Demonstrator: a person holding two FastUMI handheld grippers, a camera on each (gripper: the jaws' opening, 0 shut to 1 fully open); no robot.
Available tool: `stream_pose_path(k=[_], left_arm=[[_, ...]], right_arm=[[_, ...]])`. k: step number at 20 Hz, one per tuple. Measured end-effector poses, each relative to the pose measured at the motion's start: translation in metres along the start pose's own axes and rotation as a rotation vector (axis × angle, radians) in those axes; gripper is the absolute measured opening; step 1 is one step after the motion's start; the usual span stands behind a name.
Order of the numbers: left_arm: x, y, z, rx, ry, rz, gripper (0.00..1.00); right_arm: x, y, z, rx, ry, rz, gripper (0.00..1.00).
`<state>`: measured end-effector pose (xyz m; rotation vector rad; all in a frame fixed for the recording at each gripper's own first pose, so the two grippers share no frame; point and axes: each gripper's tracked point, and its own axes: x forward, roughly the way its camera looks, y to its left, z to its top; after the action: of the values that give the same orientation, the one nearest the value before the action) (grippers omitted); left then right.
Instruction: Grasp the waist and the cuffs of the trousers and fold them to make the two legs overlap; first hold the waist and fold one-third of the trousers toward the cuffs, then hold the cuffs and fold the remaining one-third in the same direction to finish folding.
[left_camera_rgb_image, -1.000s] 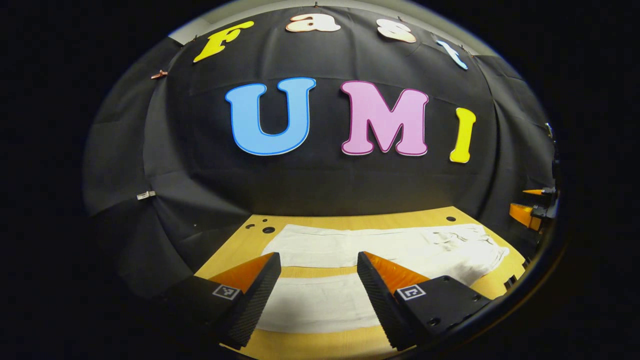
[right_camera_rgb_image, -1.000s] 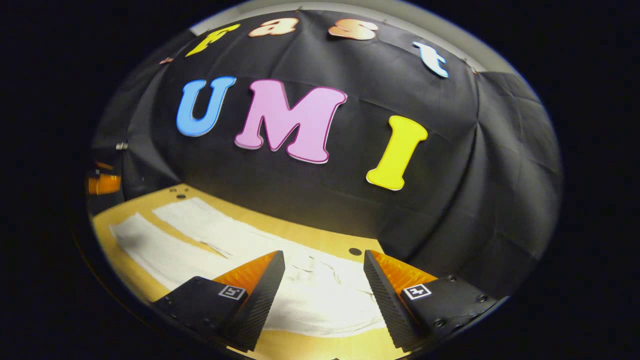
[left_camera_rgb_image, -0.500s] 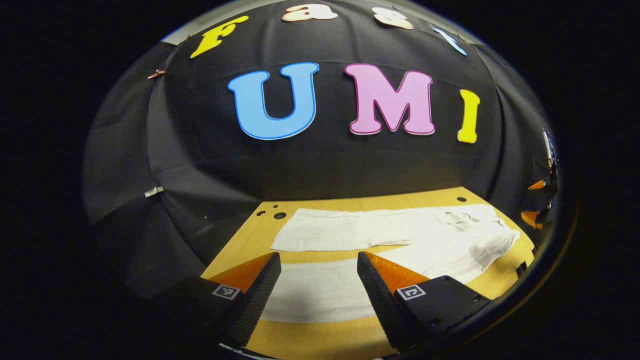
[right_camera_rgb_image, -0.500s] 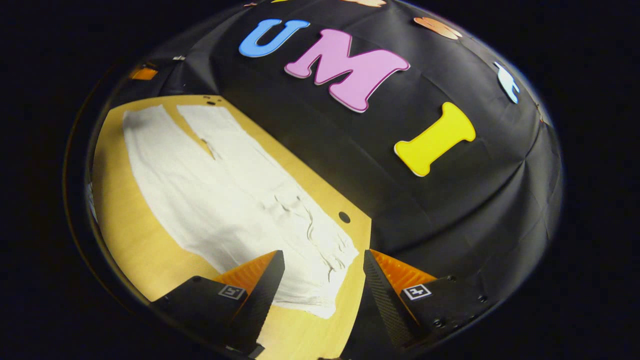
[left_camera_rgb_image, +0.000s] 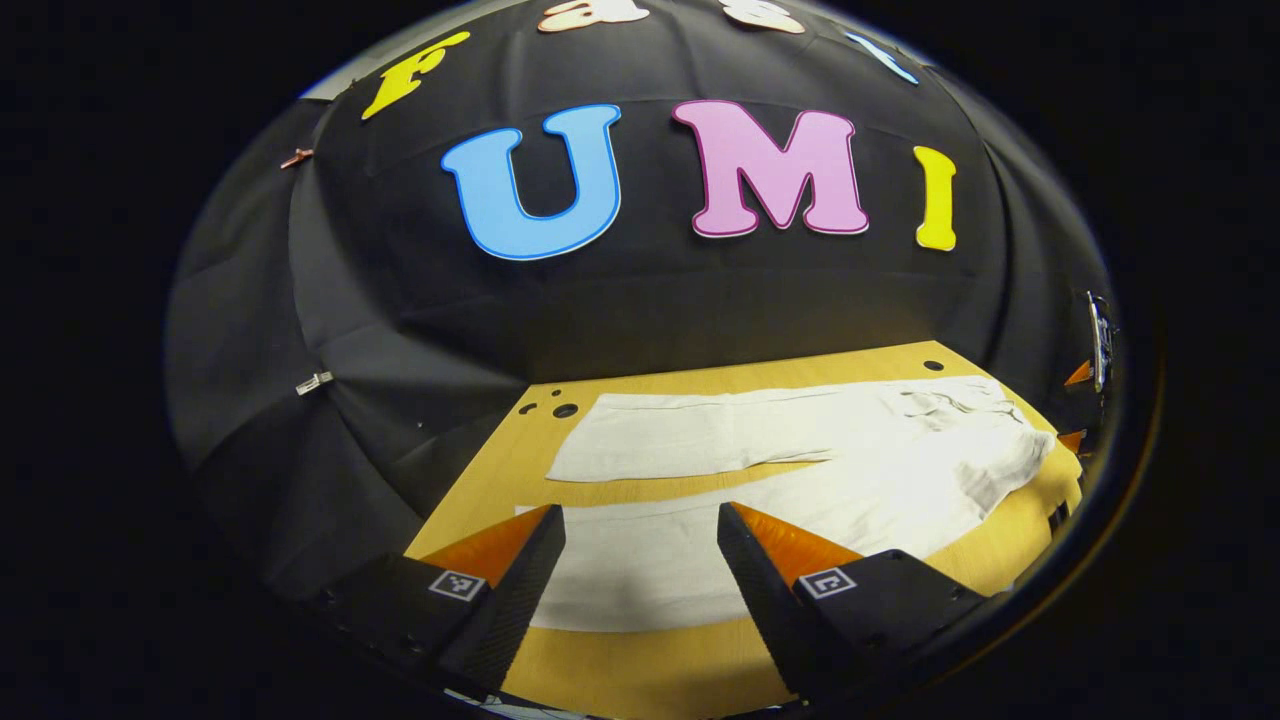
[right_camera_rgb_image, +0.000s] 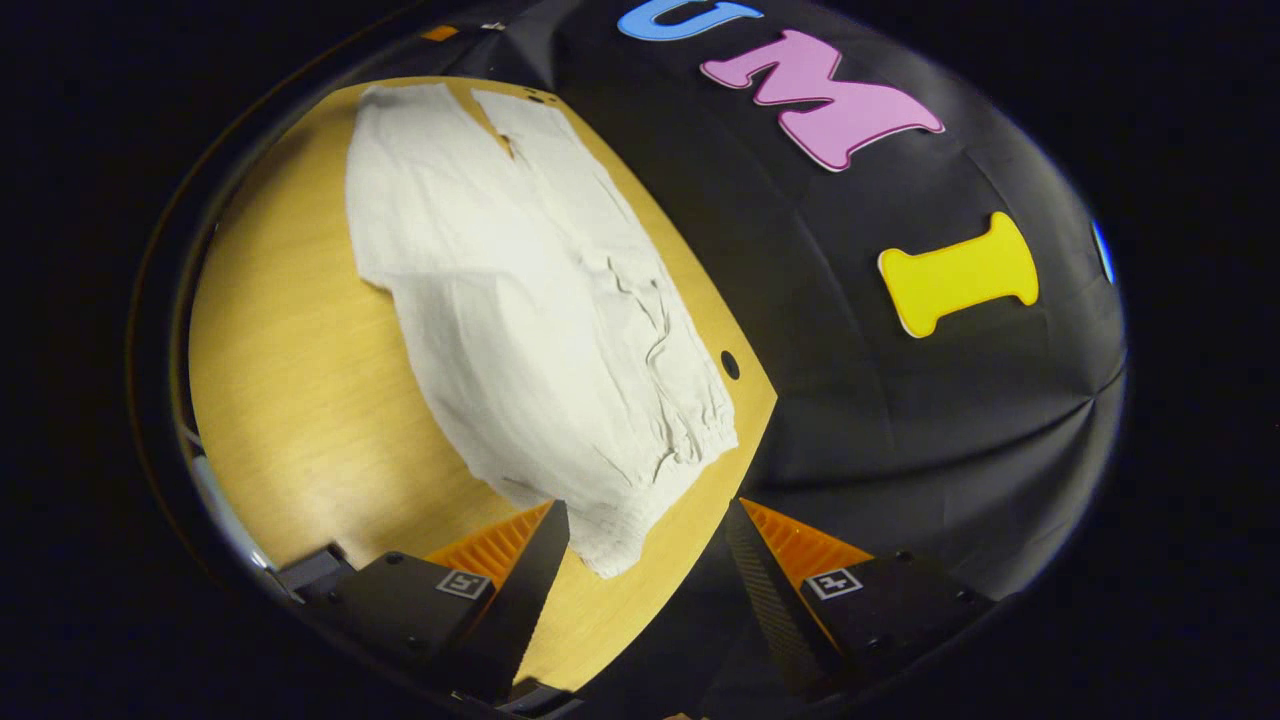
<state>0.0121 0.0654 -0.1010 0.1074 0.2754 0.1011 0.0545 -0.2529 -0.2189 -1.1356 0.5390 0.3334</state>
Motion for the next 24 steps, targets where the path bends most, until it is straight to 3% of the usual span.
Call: stream_pose_path(k=[4,10,15,19,24], left_arm=[[0.0,-0.004,-0.008,0.02,0.033,0.011,0.98],[0.005,0.011,-0.013,0.039,0.07,0.049,0.98],[0.007,0.017,-0.017,0.056,0.086,0.073,0.98],[0.019,0.037,-0.047,0.14,0.151,0.112,0.97],[0.015,0.057,-0.075,0.091,0.22,0.148,0.98]], right_arm=[[0.019,0.003,-0.019,-0.087,0.028,0.014,0.98],[0.049,0.033,-0.048,-0.206,0.071,0.121,0.98],[0.068,0.024,-0.046,-0.216,0.05,0.096,0.96],[0.08,0.024,-0.042,-0.294,0.039,0.121,0.93],[0.087,0.029,-0.045,-0.353,0.055,0.142,0.76]])
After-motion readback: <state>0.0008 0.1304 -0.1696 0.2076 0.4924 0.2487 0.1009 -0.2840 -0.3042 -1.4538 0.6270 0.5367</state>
